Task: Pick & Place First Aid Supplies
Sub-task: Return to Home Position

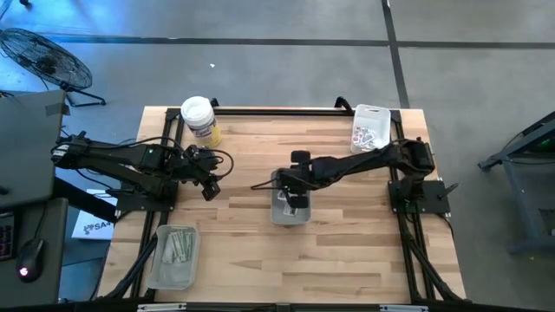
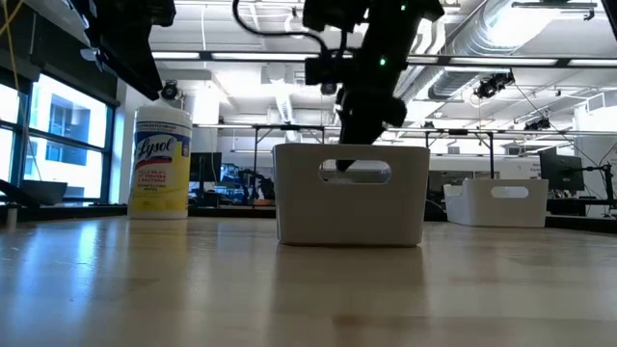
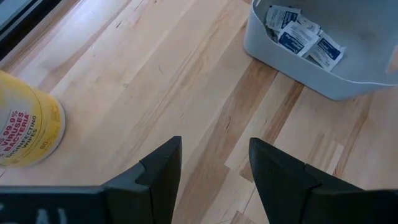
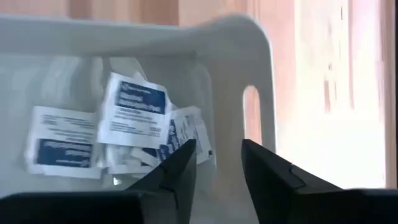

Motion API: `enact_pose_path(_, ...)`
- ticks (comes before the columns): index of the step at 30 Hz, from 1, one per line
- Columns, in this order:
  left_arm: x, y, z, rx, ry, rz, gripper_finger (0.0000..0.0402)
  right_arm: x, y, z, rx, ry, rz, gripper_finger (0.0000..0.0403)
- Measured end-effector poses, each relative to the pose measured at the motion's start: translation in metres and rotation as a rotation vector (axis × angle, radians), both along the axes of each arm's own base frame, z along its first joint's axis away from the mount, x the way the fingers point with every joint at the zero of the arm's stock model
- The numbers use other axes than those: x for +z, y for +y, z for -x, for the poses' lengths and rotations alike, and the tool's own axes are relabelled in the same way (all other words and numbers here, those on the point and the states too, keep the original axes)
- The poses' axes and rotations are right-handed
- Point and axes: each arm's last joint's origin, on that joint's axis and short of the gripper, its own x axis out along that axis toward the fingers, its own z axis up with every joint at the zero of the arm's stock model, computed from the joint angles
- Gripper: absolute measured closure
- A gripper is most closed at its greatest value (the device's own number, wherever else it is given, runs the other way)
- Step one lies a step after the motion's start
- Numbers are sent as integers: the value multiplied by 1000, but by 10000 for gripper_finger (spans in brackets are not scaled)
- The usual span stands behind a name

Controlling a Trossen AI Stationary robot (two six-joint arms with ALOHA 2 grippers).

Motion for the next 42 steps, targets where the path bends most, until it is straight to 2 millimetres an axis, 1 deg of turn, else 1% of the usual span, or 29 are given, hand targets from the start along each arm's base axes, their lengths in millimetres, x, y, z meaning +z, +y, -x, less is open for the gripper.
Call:
enact_pose_path(3, 0, 0, 0, 0, 0, 0, 218, 11, 2, 3, 24, -32, -22, 295)
enact_pose_path(7, 0, 0, 0, 0, 0, 0, 218, 25, 5, 8, 97, -71, -45, 328)
enact_pose_path(9, 0, 0, 0, 0, -1, 0, 218, 27, 5, 17, 134, -101, -54, 347)
enact_pose_path(11, 0, 0, 0, 0, 0, 0, 218, 26, 3, 30, 163, -133, -78, 367)
enact_pose_path(13, 0, 0, 0, 0, -1, 0, 218, 29, -2, 46, 175, -190, -115, 387)
enact_pose_path(15, 0, 0, 0, 0, -1, 0, 218, 35, -6, 65, 179, -262, -138, 398)
enact_pose_path(22, 0, 0, 0, 0, 0, 0, 218, 65, -11, 144, 175, -581, -88, 388)
enact_pose_path(24, 0, 0, 0, 0, 0, 0, 218, 69, -11, 167, 180, -674, -80, 388)
enact_pose_path(26, 0, 0, 0, 0, 0, 0, 218, 70, -11, 187, 199, -749, -89, 390)
enact_pose_path(29, 0, 0, 0, 0, 0, 0, 218, 64, -9, 215, 229, -829, -107, 395)
enact_pose_path(33, 0, 0, 0, 0, 0, 0, 218, 51, -10, 244, 230, -915, -103, 401)
enact_pose_path(38, 0, 0, 0, 0, 0, 0, 218, 36, -10, 267, 230, -995, -96, 400)
enact_pose_path(42, 0, 0, 0, 1, -1, -1, 218, 34, -9, 278, 180, -1081, -179, 400)
